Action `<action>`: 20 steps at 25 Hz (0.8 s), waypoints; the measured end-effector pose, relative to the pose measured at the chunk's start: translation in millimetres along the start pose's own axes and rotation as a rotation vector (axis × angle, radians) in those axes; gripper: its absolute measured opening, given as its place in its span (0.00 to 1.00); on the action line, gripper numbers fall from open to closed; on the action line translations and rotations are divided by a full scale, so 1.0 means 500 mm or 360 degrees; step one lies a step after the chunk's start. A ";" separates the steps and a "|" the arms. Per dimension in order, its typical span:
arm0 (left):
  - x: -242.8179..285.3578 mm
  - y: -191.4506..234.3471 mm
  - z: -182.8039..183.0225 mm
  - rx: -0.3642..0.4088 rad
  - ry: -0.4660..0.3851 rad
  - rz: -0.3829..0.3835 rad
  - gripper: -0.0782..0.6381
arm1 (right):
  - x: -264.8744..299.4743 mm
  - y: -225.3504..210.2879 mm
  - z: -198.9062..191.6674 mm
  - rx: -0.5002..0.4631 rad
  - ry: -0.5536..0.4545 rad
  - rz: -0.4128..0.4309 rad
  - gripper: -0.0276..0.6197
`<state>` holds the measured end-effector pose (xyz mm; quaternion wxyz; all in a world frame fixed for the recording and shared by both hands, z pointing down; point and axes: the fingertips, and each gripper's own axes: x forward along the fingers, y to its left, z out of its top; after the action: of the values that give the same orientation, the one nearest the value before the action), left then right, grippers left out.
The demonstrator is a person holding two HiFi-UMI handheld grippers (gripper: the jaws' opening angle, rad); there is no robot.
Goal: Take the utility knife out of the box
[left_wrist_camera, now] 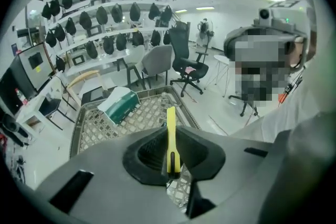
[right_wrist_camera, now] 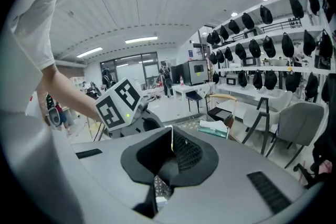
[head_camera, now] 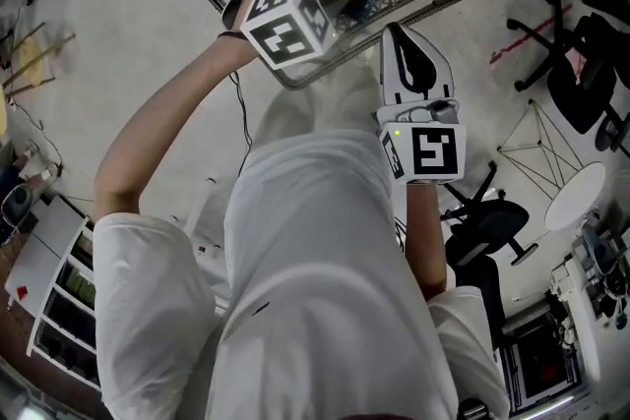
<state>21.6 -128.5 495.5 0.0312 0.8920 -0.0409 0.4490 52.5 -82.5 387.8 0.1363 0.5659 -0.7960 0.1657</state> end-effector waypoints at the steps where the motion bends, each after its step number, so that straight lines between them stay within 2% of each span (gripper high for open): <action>1: -0.019 -0.001 0.010 -0.0019 -0.0022 0.0025 0.17 | -0.006 0.004 0.015 -0.0010 -0.0015 0.0000 0.04; 12: -0.214 -0.046 0.088 -0.0256 -0.0301 0.0253 0.17 | -0.069 0.027 0.126 -0.0102 -0.0115 -0.0046 0.04; 20: -0.352 -0.083 0.071 -0.0454 -0.0470 0.0491 0.17 | -0.119 0.044 0.169 -0.0148 -0.0177 -0.0075 0.04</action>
<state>-50.4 -82.6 332.4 0.0816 0.9177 -0.2434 0.3031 48.4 -60.2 284.3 0.1219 0.5860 -0.7956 0.0937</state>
